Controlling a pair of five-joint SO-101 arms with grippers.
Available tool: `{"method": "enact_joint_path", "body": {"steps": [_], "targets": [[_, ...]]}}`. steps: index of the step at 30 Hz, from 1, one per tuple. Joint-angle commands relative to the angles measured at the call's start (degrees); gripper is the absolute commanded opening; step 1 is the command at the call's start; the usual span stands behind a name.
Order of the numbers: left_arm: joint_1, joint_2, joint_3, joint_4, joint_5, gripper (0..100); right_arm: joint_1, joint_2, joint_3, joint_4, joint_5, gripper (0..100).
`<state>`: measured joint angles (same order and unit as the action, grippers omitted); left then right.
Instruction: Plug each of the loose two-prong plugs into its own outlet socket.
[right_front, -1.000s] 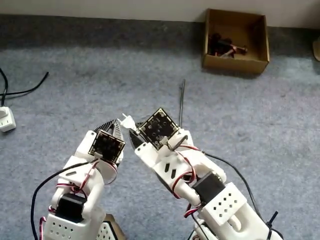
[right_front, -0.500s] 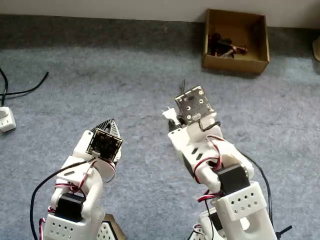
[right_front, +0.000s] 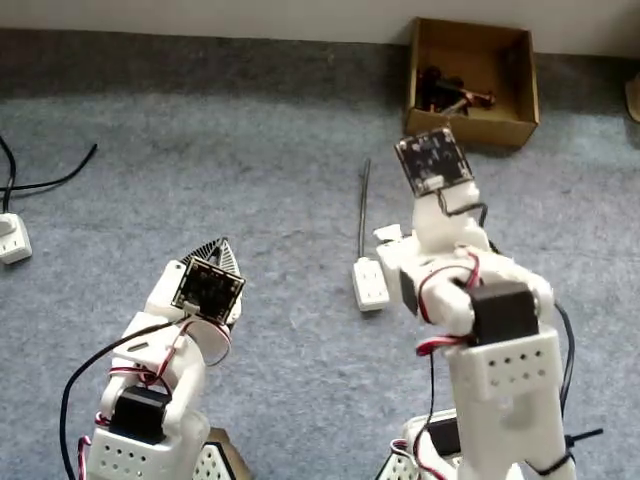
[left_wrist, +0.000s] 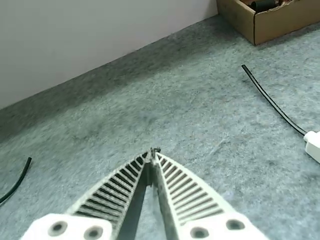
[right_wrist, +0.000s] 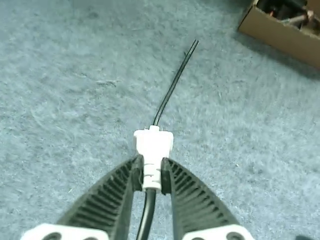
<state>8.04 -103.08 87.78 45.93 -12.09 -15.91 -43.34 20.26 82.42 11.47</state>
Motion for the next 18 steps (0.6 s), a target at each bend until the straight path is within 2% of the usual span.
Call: {"method": "enact_joint_path", "body": {"steps": [1, 7, 18], "targets": [[-0.66, -0.66, -0.57, -1.14, -0.18, 1, 0.92, 7.08, -11.56, 3.91, -0.62, 0.5], [-0.66, -0.66, -0.57, -1.14, -0.18, 1, 0.92, 17.01, -20.44, 9.45, -0.53, 0.5], [-3.65, -0.57, -0.48, -1.14, -0.18, 1, 0.92, 29.67, -20.79, 10.42, -0.53, 0.5]]}}
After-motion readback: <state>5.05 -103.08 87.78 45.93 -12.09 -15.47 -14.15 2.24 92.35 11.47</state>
